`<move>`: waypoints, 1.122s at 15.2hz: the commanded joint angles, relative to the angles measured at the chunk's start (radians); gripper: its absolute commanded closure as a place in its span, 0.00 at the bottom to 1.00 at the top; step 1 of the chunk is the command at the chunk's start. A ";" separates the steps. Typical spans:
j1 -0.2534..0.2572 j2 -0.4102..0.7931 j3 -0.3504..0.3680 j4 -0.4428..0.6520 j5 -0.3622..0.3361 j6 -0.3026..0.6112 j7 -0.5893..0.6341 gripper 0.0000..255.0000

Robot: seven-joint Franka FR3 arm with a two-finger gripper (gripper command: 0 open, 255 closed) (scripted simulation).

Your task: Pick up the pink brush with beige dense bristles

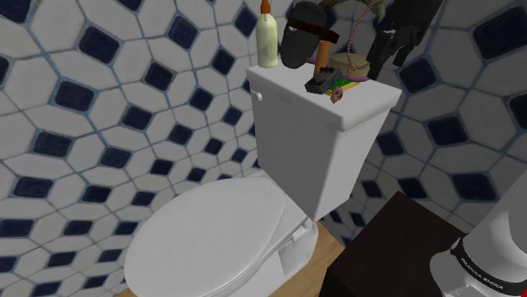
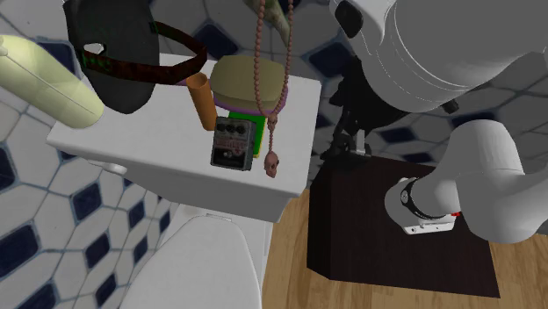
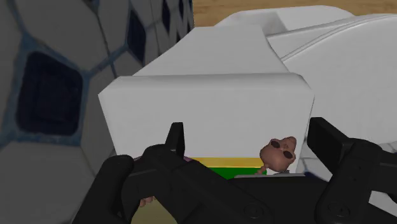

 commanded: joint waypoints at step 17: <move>-0.051 0.656 -0.150 0.573 0.034 0.015 -0.171 0.00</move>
